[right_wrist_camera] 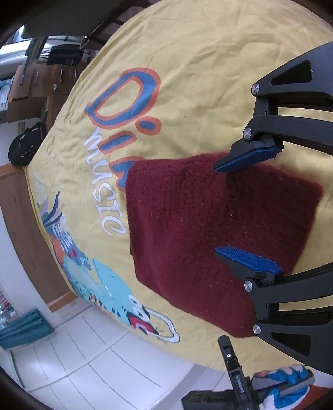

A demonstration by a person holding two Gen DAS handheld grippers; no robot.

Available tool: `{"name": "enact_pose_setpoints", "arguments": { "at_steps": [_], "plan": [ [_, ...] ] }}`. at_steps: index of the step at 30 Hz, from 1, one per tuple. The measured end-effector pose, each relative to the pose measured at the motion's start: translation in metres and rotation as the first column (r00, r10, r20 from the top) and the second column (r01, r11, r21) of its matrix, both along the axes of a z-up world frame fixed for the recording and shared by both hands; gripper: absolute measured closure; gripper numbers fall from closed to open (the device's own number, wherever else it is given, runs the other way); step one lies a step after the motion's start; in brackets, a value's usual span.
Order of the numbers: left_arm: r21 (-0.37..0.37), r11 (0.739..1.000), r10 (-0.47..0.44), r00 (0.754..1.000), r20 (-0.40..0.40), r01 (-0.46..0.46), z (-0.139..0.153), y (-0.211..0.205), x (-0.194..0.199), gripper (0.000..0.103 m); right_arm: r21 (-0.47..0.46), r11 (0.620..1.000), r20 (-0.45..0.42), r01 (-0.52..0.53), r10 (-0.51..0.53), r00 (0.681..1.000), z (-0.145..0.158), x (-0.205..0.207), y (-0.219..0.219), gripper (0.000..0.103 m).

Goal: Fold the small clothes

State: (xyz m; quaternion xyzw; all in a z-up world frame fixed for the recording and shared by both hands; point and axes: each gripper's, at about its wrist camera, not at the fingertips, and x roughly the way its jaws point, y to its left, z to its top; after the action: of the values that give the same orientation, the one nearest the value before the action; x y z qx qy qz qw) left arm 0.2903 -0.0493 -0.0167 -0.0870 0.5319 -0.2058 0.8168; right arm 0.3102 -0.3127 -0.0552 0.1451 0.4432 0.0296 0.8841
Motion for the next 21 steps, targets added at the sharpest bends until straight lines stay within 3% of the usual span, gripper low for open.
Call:
{"name": "enact_pose_setpoints", "arguments": {
  "at_steps": [6, 12, 21],
  "plan": [
    [-0.009, 0.999, -0.039, 0.999, -0.014, 0.039, -0.003, -0.032, 0.026, 0.047, -0.033, 0.999, -0.103, -0.003, 0.0, 0.995, -0.018, 0.022, 0.0, 0.033],
    [-0.051, 0.998, -0.031, 0.998, -0.057, 0.028, -0.015, -0.051, 0.053, 0.041, -0.014, 0.996, -0.224, -0.088, 0.082, 0.971, -0.046, 0.043, 0.003, 0.031],
    [-0.009, 0.997, -0.083, 0.99, -0.116, 0.083, -0.046, -0.058, 0.065, 0.026, 0.078, 0.987, -0.257, -0.142, 0.158, 0.953, -0.072, 0.053, -0.007, 0.028]
  ]
}}
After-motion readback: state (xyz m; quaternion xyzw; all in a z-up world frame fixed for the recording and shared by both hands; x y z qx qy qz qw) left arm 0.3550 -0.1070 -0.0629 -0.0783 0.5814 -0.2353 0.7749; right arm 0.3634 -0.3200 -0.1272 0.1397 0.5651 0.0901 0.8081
